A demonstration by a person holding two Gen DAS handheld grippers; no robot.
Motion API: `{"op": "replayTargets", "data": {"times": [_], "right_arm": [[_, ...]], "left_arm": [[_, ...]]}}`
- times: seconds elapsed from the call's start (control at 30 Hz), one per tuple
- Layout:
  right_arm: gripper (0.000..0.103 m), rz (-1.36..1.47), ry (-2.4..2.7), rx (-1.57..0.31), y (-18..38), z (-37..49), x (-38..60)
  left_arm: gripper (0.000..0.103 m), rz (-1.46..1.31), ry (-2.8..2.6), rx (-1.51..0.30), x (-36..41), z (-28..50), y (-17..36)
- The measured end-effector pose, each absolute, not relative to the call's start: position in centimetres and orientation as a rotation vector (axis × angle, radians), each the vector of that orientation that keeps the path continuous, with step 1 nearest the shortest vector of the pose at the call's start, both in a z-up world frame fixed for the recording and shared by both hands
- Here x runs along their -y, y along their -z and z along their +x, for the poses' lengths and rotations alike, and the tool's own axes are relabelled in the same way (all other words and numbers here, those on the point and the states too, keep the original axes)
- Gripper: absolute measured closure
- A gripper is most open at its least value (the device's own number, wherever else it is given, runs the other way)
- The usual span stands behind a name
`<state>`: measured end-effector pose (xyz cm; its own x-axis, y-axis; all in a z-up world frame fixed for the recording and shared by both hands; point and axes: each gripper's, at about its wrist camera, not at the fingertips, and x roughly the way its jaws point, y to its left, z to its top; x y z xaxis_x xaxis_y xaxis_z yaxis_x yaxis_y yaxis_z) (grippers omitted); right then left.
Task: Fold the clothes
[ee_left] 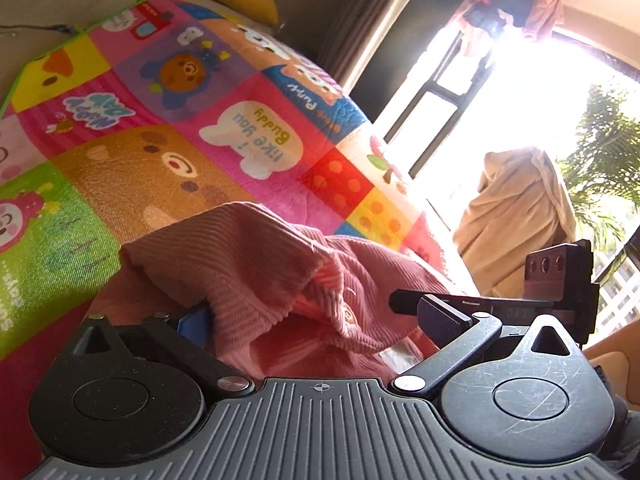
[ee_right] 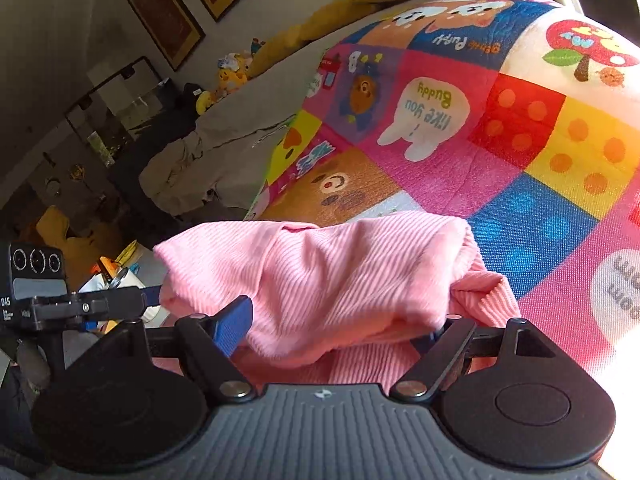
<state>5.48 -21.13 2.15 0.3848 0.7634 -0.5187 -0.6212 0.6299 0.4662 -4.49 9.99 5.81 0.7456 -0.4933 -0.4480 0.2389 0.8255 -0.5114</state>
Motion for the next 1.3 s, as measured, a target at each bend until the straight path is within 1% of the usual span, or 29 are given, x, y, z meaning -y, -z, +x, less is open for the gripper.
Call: {"op": "replayTargets", "data": {"times": [0.1, 0.17, 0.27, 0.33, 0.4, 0.53, 0.6, 0.67, 0.77, 0.8, 0.97, 1.13, 1.17, 1.3], "right_arm": [[0.02, 0.105, -0.942, -0.694, -3.6, 2.0, 21.2], [0.016, -0.053, -0.847, -0.61, -4.0, -0.1, 20.8], [0.015, -0.348, -0.666, -0.468, -3.7, -2.9, 18.8], [0.015, -0.438, -0.637, -0.432, -3.1, -3.4, 17.4], [0.014, -0.467, -0.656, -0.437, -2.5, -3.3, 16.1], [0.01, -0.605, -0.645, -0.416, -0.2, -3.1, 13.0], [0.01, -0.722, -0.585, -0.366, 1.2, -2.9, 11.5], [0.01, -0.786, -0.525, -0.307, 1.8, -2.7, 10.8], [0.009, -0.744, -0.428, -0.24, 1.0, -1.9, 11.6], [0.007, -0.721, -0.395, -0.225, 0.8, -1.6, 11.9], [0.007, -0.654, -0.321, -0.225, 0.8, 0.5, 12.7], [0.016, -0.578, -0.306, -0.154, -0.8, 0.5, 13.7], [0.021, -0.579, -0.326, -0.149, -1.1, 0.3, 13.8], [0.024, -0.618, -0.392, -0.142, -1.7, -0.5, 14.1]], "left_arm": [[0.0, -0.378, 0.42, -0.549, -10.4, -7.2, -7.4], [0.0, -0.291, 0.339, -0.544, -10.2, -8.4, -7.6], [0.0, -0.155, 0.193, -0.574, -9.2, -8.7, -7.0], [0.0, -0.079, 0.124, -0.599, -8.3, -8.3, -6.3], [0.0, 0.013, 0.082, -0.612, -6.9, -7.6, -5.7], [0.0, 0.249, 0.009, -0.602, -4.3, -6.1, -4.3], [0.0, 0.316, -0.045, -0.609, -3.9, -4.7, -3.5], [0.0, 0.326, -0.096, -0.603, -4.2, -3.5, -3.4], [0.0, 0.304, -0.149, -0.559, -5.1, -2.6, -4.1], [0.0, 0.296, -0.162, -0.542, -5.4, -2.4, -4.4], [0.0, 0.282, -0.168, -0.513, -5.9, -1.3, -4.5], [0.0, 0.251, -0.14, -0.458, -6.2, -1.4, -5.0], [0.0, 0.238, -0.116, -0.447, -6.3, -1.5, -5.3], [0.0, 0.266, -0.055, -0.426, -5.6, -2.2, -5.7]]}}
